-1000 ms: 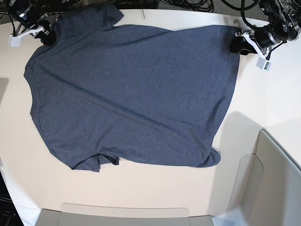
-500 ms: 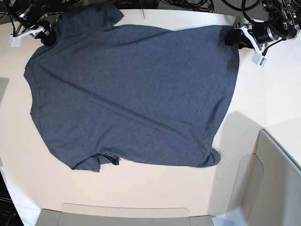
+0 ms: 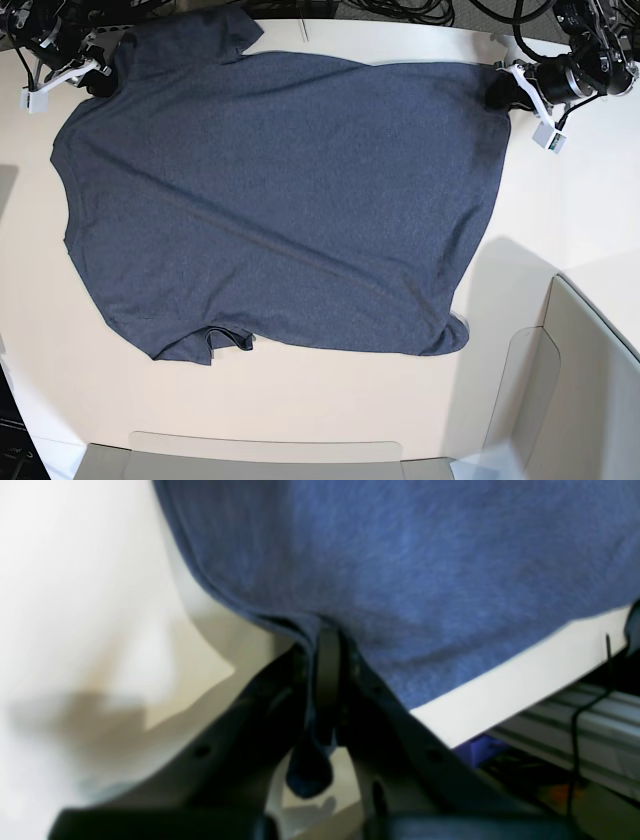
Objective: Layout the t-shirt on the table in an organized manner, then fold the t-shirt properly
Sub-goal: 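Lift the collar-side edge with both grippers and fold it over the body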
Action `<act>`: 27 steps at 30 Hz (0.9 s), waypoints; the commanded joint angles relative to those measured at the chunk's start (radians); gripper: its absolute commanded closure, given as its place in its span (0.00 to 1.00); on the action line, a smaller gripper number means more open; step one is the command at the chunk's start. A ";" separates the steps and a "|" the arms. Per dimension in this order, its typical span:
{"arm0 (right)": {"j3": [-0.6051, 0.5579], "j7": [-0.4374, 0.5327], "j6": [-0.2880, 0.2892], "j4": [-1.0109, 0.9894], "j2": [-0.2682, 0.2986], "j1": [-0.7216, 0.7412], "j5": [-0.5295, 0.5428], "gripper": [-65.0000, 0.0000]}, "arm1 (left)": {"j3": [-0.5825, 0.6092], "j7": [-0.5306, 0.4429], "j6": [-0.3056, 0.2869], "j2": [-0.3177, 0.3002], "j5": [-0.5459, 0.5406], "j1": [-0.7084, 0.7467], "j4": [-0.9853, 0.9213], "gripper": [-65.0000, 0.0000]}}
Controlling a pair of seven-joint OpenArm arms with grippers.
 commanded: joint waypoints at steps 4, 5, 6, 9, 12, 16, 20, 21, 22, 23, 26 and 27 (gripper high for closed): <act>-0.047 -0.065 -0.010 0.090 0.058 -0.014 -0.045 1.00 | -0.009 -0.016 -0.002 -0.012 -0.070 -0.005 0.091 1.00; -0.056 -0.065 -0.010 0.112 0.066 -0.014 -0.045 1.00 | -0.009 -0.016 -0.002 -0.015 -0.102 -0.005 0.095 1.00; -0.064 -0.065 -0.010 0.127 0.072 -0.014 -0.045 1.00 | -0.009 -0.016 -0.002 -0.017 -0.130 -0.007 0.095 1.00; -0.066 -0.065 -0.010 0.172 0.092 -0.027 -0.045 1.00 | -0.009 -0.016 -0.002 -0.018 -0.190 -0.007 0.095 1.00; -0.064 -0.065 -0.010 0.227 0.107 -0.030 -0.045 1.00 | -0.009 -0.016 -0.002 -0.018 -0.204 -0.007 0.095 1.00; -0.064 -0.065 -0.007 0.267 0.116 -0.044 -0.039 1.00 | -0.009 -0.016 -0.002 -0.018 -0.204 -0.007 0.095 1.00; -0.061 -0.065 -0.004 0.278 0.116 -0.044 -0.038 1.00 | -0.017 -0.016 -0.002 -0.020 -0.221 -0.008 0.095 1.00; -0.058 -0.065 -0.004 0.278 0.116 -0.044 -0.033 1.00 | -0.029 -0.016 -0.002 -0.020 -0.234 -0.008 0.095 1.00; -0.056 -0.065 -0.004 0.278 0.116 -0.044 -0.016 1.00 | -0.044 -0.016 -0.002 -0.020 -0.251 -0.008 0.095 1.00; -0.056 -0.065 -0.004 0.278 0.116 -0.044 -0.001 1.00 | -0.053 -0.016 -0.002 -0.020 -0.267 -0.011 0.095 1.00; -0.055 -0.065 -0.004 0.278 0.118 -0.037 0.071 1.00 | -0.092 -0.016 -0.002 -0.026 -0.310 -0.040 0.095 1.00; -0.055 -0.065 -0.004 0.278 0.118 -0.034 0.094 1.00 | -0.106 -0.016 -0.002 -0.035 -0.322 -0.047 0.095 1.00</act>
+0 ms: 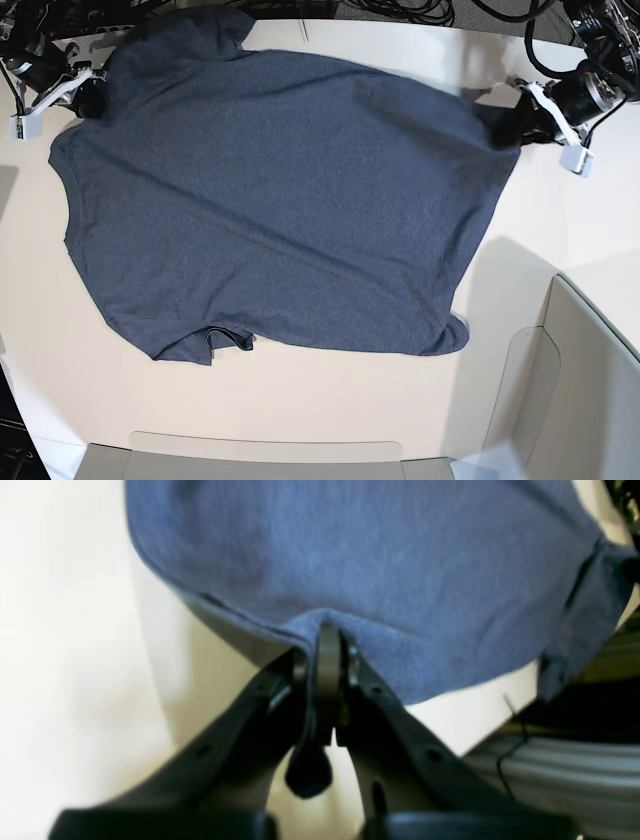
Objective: Layout the t-shirt on the table in an organized manner, then fold the t-shirt properly
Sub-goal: 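Lift the collar-side edge with both grippers and fold it over the body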
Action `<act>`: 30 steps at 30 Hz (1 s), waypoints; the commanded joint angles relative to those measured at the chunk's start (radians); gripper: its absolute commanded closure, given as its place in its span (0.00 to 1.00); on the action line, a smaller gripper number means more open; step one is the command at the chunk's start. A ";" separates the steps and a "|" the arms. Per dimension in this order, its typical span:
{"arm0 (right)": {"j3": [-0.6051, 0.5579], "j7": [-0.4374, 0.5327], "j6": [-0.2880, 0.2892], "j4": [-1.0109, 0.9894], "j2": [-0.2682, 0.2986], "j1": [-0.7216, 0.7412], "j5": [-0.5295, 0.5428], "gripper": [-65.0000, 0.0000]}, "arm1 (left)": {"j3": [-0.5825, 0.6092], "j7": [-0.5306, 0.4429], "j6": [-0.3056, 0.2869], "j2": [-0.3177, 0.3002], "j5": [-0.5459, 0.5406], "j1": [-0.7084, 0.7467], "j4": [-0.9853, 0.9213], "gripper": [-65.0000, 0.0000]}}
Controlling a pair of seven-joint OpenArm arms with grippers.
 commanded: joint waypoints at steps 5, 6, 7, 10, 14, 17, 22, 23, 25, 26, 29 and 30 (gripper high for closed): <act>0.070 -0.020 0.007 0.017 0.010 0.021 0.069 1.00 | -0.049 -0.017 -0.002 -0.027 -0.058 -0.028 0.016 1.00; 0.081 -0.020 0.007 0.017 0.011 0.024 0.069 1.00 | -0.049 -0.017 -0.002 -0.027 -0.057 -0.028 0.016 1.00; 0.090 -0.020 0.007 0.017 0.013 0.026 0.071 1.00 | -0.049 -0.017 -0.002 -0.027 -0.055 -0.028 0.016 1.00; 0.104 -0.020 0.007 0.017 0.013 0.033 0.074 1.00 | -0.049 -0.017 -0.002 -0.027 -0.055 -0.028 0.016 1.00; 0.102 -0.021 0.007 0.017 0.005 0.056 0.074 1.00 | -0.041 -0.017 -0.002 -0.024 -0.054 -0.048 0.016 1.00; 0.102 -0.021 0.007 0.012 0.004 0.112 0.073 1.00 | -0.040 -0.017 -0.002 -0.021 -0.052 -0.109 0.012 1.00; 0.102 -0.021 0.002 -0.011 -0.013 0.204 0.068 1.00 | -0.038 -0.017 0.001 -0.021 -0.048 -0.194 0.009 1.00; 0.102 -0.021 0.001 -0.026 -0.021 0.225 0.066 1.00 | -0.038 -0.017 0.002 -0.021 -0.042 -0.211 0.009 1.00; 0.102 -0.020 0.001 -0.071 -0.025 0.262 0.063 1.00 | -0.038 -0.017 0.002 -0.020 -0.008 -0.244 0.004 1.00; 0.102 -0.018 -0.001 -0.098 -0.027 0.282 0.056 1.00 | -0.037 -0.017 0.002 -0.018 0.017 -0.260 -0.008 1.00; 0.104 -0.016 -0.001 -0.166 -0.050 0.334 0.002 1.00 | -0.037 -0.017 0.002 0.006 0.087 -0.304 -0.065 1.00; 0.104 -0.016 -0.001 -0.184 -0.053 0.351 -0.024 1.00 | -0.037 -0.017 0.002 0.008 0.110 -0.318 -0.094 1.00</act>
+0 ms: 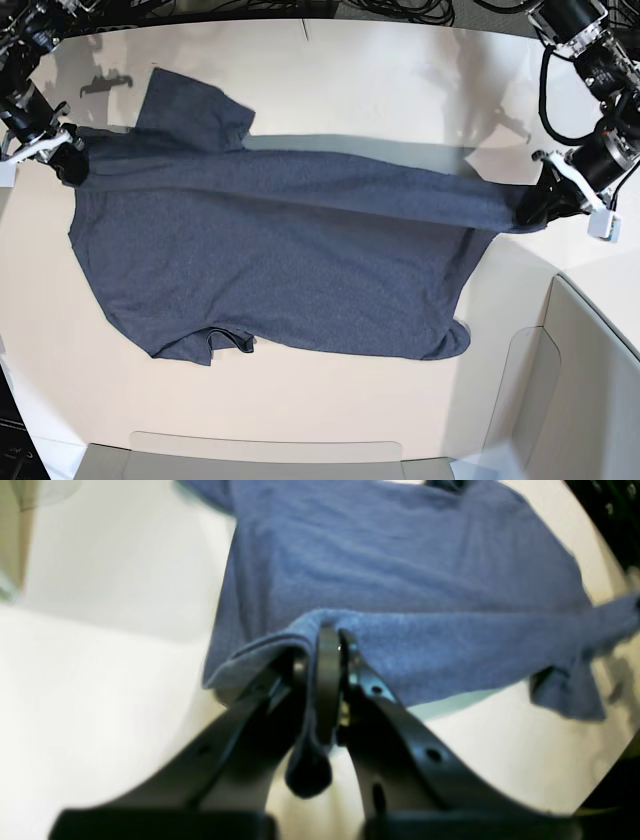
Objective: Layout the t-shirt on the table in an organized manner, then fold the t-shirt properly
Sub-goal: 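Lift the collar-side edge with both grippers and fold it over the body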
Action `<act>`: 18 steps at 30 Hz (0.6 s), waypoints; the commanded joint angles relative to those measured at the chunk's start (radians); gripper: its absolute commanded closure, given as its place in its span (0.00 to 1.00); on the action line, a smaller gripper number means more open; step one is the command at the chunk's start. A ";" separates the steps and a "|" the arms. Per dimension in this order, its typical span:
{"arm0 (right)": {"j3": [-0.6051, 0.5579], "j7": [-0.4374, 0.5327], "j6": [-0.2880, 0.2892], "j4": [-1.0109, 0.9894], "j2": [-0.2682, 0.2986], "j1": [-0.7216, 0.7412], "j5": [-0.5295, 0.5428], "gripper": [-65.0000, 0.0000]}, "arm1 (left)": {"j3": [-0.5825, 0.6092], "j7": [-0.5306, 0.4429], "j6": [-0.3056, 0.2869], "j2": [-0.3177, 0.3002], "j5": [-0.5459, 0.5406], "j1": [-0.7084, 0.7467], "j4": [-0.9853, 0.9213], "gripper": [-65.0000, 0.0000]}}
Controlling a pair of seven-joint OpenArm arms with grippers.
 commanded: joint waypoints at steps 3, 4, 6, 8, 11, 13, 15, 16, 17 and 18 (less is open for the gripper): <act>0.005 -0.015 0.000 -0.029 0.000 0.056 -0.049 1.00 | -0.003 -0.017 -0.003 -0.016 0.034 -0.045 -0.071 1.00; 0.005 -0.015 0.000 -0.037 -0.003 0.070 -0.064 1.00 | -0.003 -0.017 -0.003 -0.015 0.050 -0.053 -0.095 1.00; 0.005 -0.015 0.000 -0.043 -0.006 0.092 -0.096 1.00 | -0.003 -0.017 -0.004 -0.007 0.079 -0.071 -0.145 1.00; 0.005 -0.015 0.000 -0.044 -0.006 0.109 -0.132 1.00 | -0.003 -0.017 -0.004 -0.007 0.103 -0.085 -0.178 1.00; 0.005 -0.015 0.000 -0.044 -0.006 0.127 -0.189 1.00 | -0.003 -0.017 -0.004 -0.004 0.143 -0.097 -0.195 1.00; 0.005 -0.014 0.000 -0.044 -0.006 0.127 -0.199 1.00 | -0.003 -0.017 -0.004 -0.002 0.159 -0.103 -0.197 1.00; 0.005 -0.014 0.000 -0.044 -0.008 0.127 -0.199 1.00 | 0.013 -0.017 -0.004 -0.004 0.162 -0.103 -0.197 1.00; 0.005 -0.014 0.000 -0.044 -0.011 0.127 -0.201 1.00 | 0.028 -0.017 -0.004 -0.005 0.162 -0.103 -0.197 1.00; 0.005 -0.014 0.000 -0.044 -0.018 0.125 -0.202 1.00 | 0.040 -0.017 -0.004 -0.005 0.162 -0.103 -0.197 1.00; 0.005 -0.014 0.000 -0.044 -0.023 0.124 -0.202 1.00 | 0.049 -0.017 -0.004 -0.005 0.162 -0.102 -0.197 1.00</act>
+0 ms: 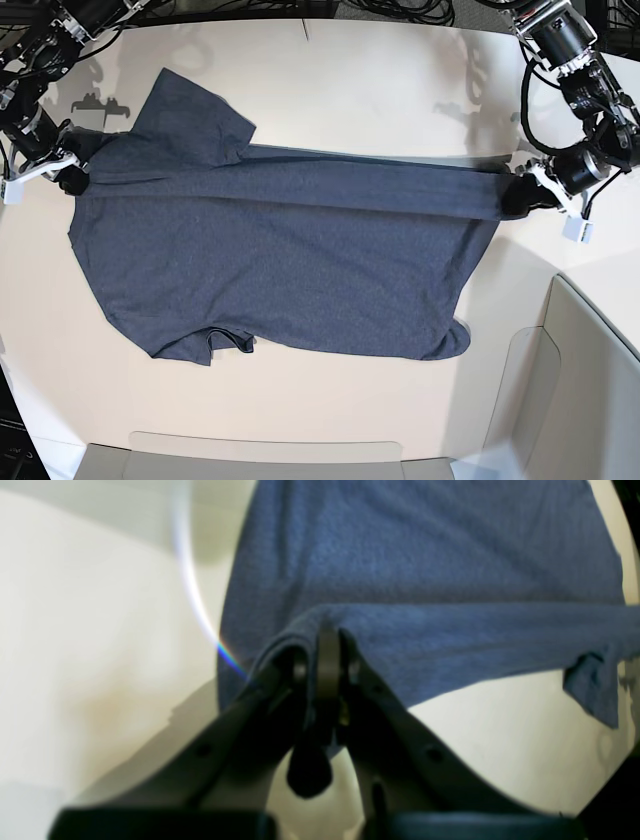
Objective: Layout the t-shirt on the table in an organized manner, then fold the t-shirt properly
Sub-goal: 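Lift the collar-side edge with both grippers and fold it over the body, then open both grippers and release the folded edge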
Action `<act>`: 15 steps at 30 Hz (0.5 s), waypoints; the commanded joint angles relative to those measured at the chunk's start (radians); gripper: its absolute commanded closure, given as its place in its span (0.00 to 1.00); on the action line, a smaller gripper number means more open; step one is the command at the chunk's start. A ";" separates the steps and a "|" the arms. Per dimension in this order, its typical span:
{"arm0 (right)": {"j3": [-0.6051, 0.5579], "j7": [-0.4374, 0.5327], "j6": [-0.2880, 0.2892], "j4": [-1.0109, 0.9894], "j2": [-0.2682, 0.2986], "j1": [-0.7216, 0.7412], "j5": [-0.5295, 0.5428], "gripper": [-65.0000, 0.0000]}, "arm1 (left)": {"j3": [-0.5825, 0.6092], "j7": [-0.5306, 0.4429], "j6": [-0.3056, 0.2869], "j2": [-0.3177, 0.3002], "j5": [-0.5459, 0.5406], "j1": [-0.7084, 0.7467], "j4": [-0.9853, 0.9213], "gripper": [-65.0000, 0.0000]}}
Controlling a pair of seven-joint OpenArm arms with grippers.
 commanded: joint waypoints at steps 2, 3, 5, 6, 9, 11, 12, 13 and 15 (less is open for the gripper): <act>0.004 -0.015 0.001 0.015 0.009 0.005 0.011 1.00 | 0.028 -0.017 -0.004 -0.018 -0.020 -0.012 0.015 0.95; 0.004 -0.015 0.001 0.015 0.009 0.003 0.011 1.00 | 0.042 -0.017 -0.004 -0.018 -0.020 -0.012 0.015 0.90; 0.001 -0.015 0.001 0.015 0.007 0.002 0.011 0.88 | 0.049 -0.017 -0.004 -0.016 -0.018 -0.009 0.015 0.76; 0.001 -0.016 0.001 0.015 0.007 -0.007 0.011 0.79 | 0.049 -0.017 -0.004 -0.016 -0.018 -0.008 0.015 0.70; 0.001 -0.016 0.001 0.021 0.007 -0.018 0.017 0.53 | 0.051 -0.017 -0.004 -0.018 -0.018 -0.008 0.015 0.63; 0.002 -0.016 0.003 0.021 0.007 -0.018 0.019 0.37 | 0.051 -0.017 -0.004 -0.021 -0.023 -0.008 0.015 0.65; 0.002 -0.016 0.003 0.023 0.007 -0.018 0.019 0.32 | 0.049 -0.017 -0.004 -0.021 -0.023 -0.009 0.015 0.65; 0.004 -0.016 0.004 0.024 0.007 -0.018 0.020 0.28 | 0.048 -0.017 -0.004 -0.021 -0.023 -0.011 0.015 0.66; 0.004 -0.016 0.004 0.035 0.007 -0.018 0.043 0.23 | 0.046 -0.017 -0.004 -0.023 -0.024 -0.012 0.020 0.66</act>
